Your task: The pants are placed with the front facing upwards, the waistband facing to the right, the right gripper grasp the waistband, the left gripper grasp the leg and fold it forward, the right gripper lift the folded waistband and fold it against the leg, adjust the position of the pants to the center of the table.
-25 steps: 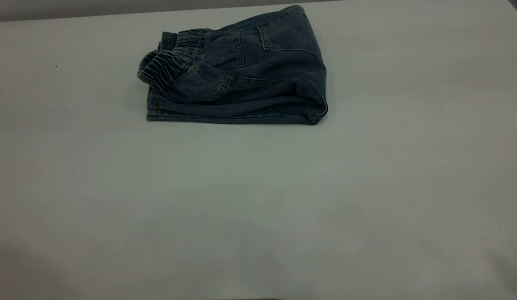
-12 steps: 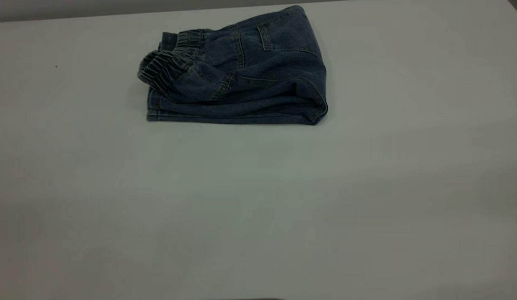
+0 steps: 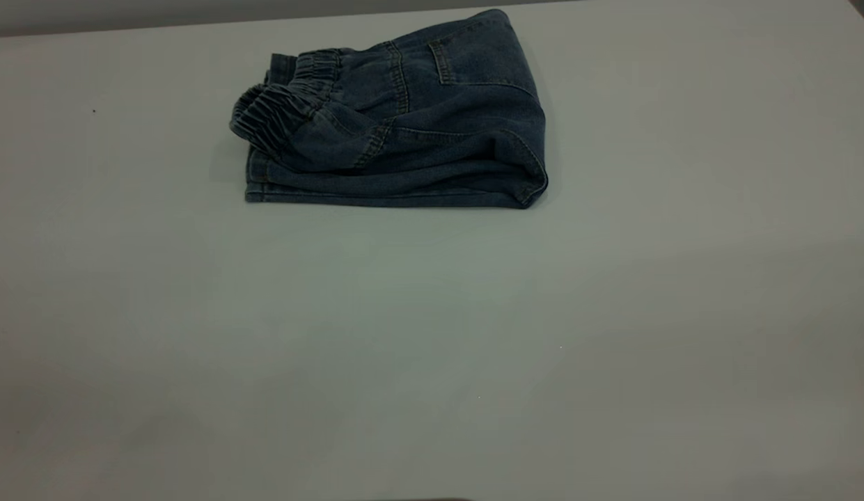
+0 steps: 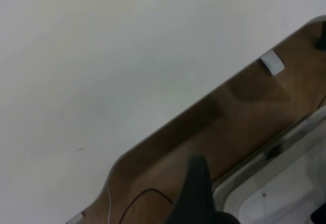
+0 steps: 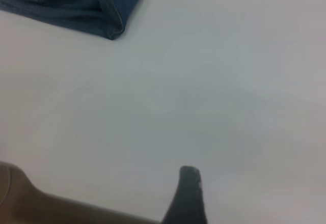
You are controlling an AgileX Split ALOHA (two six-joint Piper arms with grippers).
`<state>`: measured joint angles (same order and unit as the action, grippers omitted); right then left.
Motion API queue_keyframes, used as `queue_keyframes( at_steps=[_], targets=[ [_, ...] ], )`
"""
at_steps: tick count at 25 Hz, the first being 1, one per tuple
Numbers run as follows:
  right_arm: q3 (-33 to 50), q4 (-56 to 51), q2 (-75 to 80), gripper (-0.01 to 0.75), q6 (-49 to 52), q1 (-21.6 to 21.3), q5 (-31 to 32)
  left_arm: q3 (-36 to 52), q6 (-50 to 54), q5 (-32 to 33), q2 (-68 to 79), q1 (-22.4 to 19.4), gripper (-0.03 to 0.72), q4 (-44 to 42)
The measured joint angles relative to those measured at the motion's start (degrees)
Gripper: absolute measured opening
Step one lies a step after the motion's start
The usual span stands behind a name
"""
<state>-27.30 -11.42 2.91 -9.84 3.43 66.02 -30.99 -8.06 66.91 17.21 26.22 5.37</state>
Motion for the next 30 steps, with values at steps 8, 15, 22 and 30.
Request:
queue_keyframes(
  at_steps=[8,15,22,30],
  targets=[
    [0.0,0.0,-0.1,0.557,0.0,0.0,-0.1,2.6,-0.3,-2.3,0.0,0.0,0.586,1.8],
    [0.0,0.0,-0.1,0.557,0.0,0.0,-0.1,2.8,1.5,-2.8,0.0,0.0,0.586,-1.3],
    [0.0,0.0,-0.1,0.557,0.0,0.0,-0.1,2.8,6.8,-2.9,0.0,0.0,0.586,-5.4],
    [0.0,0.0,-0.1,0.557,-0.1,0.0,-0.1,2.8,7.0,-2.9,0.0,0.0,0.586,-5.4]
  ],
)
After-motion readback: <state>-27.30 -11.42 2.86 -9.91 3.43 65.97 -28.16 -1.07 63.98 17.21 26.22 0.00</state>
